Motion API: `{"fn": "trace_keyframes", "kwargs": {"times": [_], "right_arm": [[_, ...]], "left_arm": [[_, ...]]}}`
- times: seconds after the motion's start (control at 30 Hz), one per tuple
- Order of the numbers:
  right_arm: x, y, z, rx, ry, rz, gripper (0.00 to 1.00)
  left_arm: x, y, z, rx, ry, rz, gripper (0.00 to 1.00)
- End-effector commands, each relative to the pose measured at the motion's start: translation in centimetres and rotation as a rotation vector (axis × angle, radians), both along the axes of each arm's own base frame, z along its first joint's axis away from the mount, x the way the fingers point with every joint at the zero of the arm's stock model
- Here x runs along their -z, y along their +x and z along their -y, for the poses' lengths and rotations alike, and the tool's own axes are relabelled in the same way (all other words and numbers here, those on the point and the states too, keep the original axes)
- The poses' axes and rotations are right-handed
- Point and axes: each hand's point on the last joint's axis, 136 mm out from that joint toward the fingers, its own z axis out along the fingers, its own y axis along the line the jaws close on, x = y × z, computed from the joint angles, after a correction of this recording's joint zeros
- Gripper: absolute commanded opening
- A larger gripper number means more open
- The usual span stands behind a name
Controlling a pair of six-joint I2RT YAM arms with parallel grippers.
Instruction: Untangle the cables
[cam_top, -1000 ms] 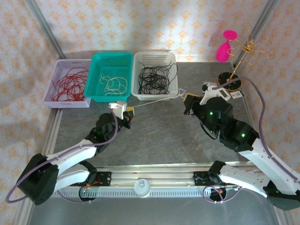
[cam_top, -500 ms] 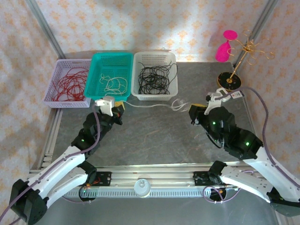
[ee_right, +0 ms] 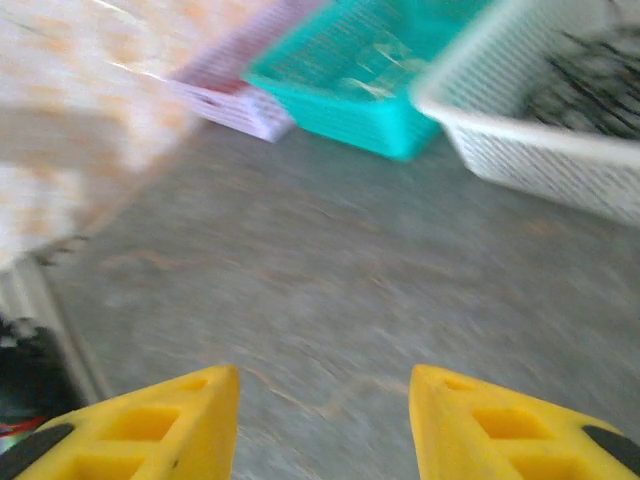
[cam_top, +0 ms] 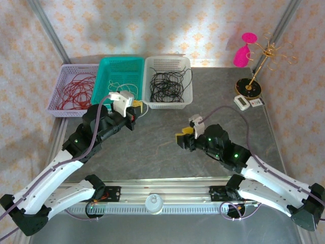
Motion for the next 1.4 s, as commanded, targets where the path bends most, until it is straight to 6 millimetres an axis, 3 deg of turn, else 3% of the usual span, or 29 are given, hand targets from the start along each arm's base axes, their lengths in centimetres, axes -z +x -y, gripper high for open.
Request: {"fn": "trace_keyframes", "kwargs": {"times": [0.0,0.1,0.2,0.37,0.4,0.53,0.6,0.7,0.77,0.9,1.03,1.1,1.37], "right_arm": [[-9.5,-2.7,-3.7,-0.269,0.248,0.361,0.52],[-11.0,-3.4,-5.1,-0.360,0.267,0.516,0.56],[-10.9,-3.4,-6.7,-0.431,0.270,0.609,0.58],[-10.0,-1.8,-9.5,-0.481,0.254,0.604,0.57],[-8.9,-0.7,-10.3,-0.466,0.228,0.577,0.56],[-5.2,3.2,-11.3,-0.349,0.154,0.503,0.43],[-3.7,3.8,-11.7,-0.347,0.156,0.460,0.35],[-2.0,4.1,-12.7,-0.362,0.195,0.367,0.09],[-1.1,4.2,-13.6,-0.387,0.211,0.306,0.00],[-0.7,4.6,-14.3,-0.382,0.229,0.264,0.02],[-1.1,5.1,-13.0,-0.309,0.218,0.280,0.34],[-0.9,4.4,-12.8,-0.332,0.214,0.271,0.41],[0.2,3.9,-11.6,-0.294,0.207,0.135,0.34]], "left_arm": [[-0.6,-1.2,0.2,0.050,0.047,-0.009,0.00],[-2.0,-1.5,0.5,0.071,0.032,0.004,0.00],[-2.9,-1.7,1.0,0.091,0.024,0.009,0.00],[-4.6,-2.2,1.9,0.134,-0.005,0.031,0.00],[-5.0,-2.4,2.1,0.148,-0.013,0.036,0.00],[-7.7,-3.1,2.5,0.183,-0.046,0.079,0.00],[-9.4,-3.5,2.4,0.190,-0.075,0.113,0.00],[-11.8,-4.1,2.3,0.204,-0.122,0.162,0.00],[-13.1,-4.5,2.1,0.210,-0.145,0.192,0.00],[-14.7,-4.5,1.7,0.188,-0.163,0.233,0.00],[-15.1,-3.8,1.1,0.138,-0.158,0.243,0.00],[-14.9,-3.7,1.2,0.138,-0.154,0.242,0.00],[-14.8,-3.6,1.5,0.147,-0.163,0.242,0.00]]}}
